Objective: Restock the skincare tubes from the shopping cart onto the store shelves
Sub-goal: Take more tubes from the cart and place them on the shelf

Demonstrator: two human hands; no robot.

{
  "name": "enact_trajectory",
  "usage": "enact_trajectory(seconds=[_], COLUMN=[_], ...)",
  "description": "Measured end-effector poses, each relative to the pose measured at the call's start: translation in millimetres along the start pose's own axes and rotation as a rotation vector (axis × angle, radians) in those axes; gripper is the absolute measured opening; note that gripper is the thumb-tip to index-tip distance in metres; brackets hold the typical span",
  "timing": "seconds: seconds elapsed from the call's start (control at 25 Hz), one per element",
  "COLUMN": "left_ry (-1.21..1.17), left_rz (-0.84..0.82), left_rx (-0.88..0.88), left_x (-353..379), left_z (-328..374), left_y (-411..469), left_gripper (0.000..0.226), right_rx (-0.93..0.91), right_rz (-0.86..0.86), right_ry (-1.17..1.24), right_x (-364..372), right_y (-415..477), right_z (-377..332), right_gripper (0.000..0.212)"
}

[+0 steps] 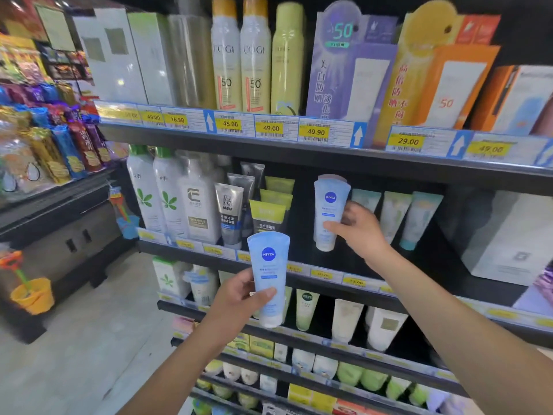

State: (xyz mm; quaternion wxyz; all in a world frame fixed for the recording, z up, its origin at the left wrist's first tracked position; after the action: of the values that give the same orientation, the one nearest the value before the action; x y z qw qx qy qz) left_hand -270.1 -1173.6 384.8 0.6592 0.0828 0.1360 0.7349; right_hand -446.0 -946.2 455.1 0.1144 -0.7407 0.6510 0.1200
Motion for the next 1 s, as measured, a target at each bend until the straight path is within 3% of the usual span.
enact_trajectory(seconds=[0.52, 1.0], left_ry=[-0.006, -0.044], left_rz=[-0.049, -0.093], left_rx=[0.007, 0.112], left_x=[-13, 13], left_z=[-2, 22], left_y=[11, 28], left_gripper=[0.028, 0.030], right_rx=[0.057, 0.127], right_rz=[0.036, -0.001], right_ry=[-0.186, -0.194], right_x=[14, 6], right_y=[13, 5], right_z=[12, 14], right_gripper=[0.038, 0.050])
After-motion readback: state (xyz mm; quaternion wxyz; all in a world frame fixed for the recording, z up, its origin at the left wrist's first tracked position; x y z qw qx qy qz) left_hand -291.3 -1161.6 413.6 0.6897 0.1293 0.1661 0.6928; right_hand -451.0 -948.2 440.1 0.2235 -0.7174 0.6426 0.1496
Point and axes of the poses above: each hand's wrist, its own y-axis towards the middle knuckle, its own x-axis out of the palm, z = x × y, the point moved 1 cm from there along y, towards the middle knuckle, and after that the axes turned 15 degrees about x, right-handed, at the moved point
